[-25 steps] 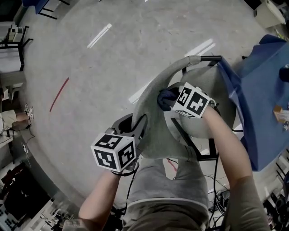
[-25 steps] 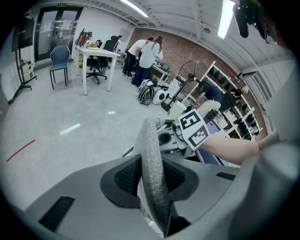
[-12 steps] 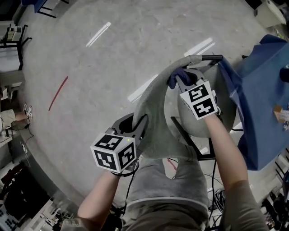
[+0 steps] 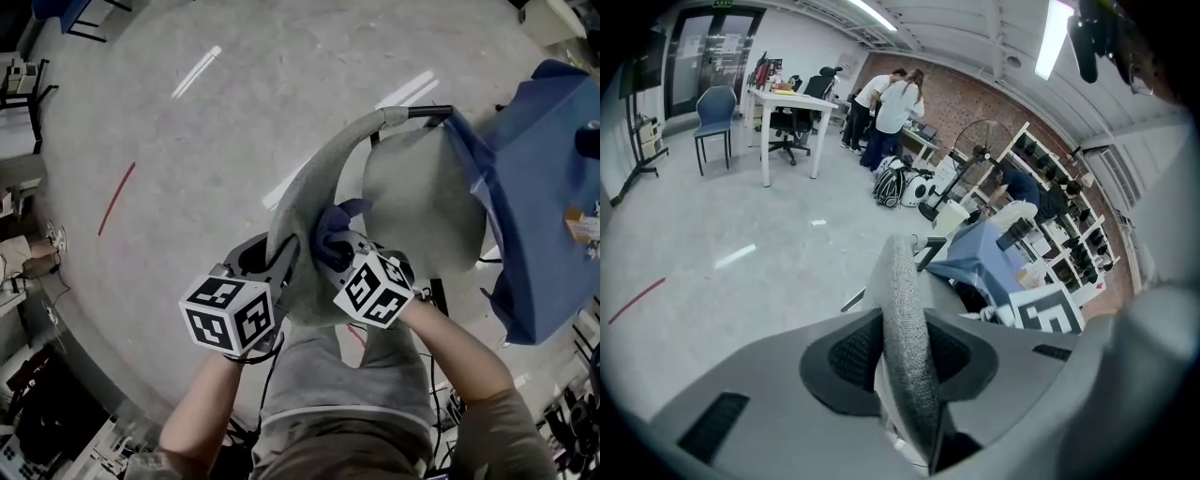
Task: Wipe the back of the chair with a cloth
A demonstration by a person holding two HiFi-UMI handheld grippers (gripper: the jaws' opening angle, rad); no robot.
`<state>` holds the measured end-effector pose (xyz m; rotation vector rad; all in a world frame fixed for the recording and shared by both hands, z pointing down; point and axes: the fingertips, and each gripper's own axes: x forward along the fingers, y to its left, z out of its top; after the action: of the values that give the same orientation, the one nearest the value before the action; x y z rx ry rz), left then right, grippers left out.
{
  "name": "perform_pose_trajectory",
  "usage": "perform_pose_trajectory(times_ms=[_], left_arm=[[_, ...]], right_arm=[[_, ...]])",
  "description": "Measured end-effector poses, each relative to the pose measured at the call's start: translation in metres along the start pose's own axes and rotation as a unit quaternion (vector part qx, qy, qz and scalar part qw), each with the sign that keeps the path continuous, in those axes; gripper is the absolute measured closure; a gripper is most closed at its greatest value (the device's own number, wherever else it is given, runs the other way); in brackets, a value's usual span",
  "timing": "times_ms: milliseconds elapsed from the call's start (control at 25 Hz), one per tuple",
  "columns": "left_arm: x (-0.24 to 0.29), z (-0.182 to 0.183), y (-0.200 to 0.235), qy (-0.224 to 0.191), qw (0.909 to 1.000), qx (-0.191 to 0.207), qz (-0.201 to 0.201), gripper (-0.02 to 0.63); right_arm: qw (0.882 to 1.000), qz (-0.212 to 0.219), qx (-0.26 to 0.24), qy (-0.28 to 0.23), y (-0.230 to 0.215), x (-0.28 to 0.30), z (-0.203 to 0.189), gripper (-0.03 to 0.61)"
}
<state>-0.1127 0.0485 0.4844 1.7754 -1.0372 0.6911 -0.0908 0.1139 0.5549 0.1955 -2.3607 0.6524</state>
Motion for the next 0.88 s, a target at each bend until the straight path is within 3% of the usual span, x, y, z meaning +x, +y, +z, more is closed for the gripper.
perform_pose_trajectory(times_ms=[80,240,480,720,800,880], left_arm=[[0.001,0.0,0.0,0.002,1.0,0.0,-0.002,0.505],[-0.001,0.0,-0.002,0.002,1.0,0.0,-0.006,0.503],[0.0,0.001,-0.002,-0.002,1.0,-0.002,-0.006,0.503],[0.002,0.002,-0.003,-0.005,0.9999,-0.004,-0.008,0.502],[0.002,0.002,-0.003,-0.007,0.9999,-0.006,-0.009,0.502],[0.001,0.002,-0.003,-0.008,0.9999,-0.009,-0.009,0.502]], right_arm=[[0.998,0.057,-0.015,0.037,0.036,-0.005,-0.028,0.502],[0.985,0.148,0.006,0.086,0.085,-0.032,-0.072,0.505],[0.942,0.269,-0.024,0.198,0.124,-0.075,-0.118,0.505],[0.923,0.31,-0.08,0.214,0.117,-0.069,-0.101,0.505],[0.926,0.306,-0.104,0.197,0.103,-0.058,-0.078,0.505],[0.938,0.285,-0.111,0.16,0.08,-0.044,-0.046,0.505]])
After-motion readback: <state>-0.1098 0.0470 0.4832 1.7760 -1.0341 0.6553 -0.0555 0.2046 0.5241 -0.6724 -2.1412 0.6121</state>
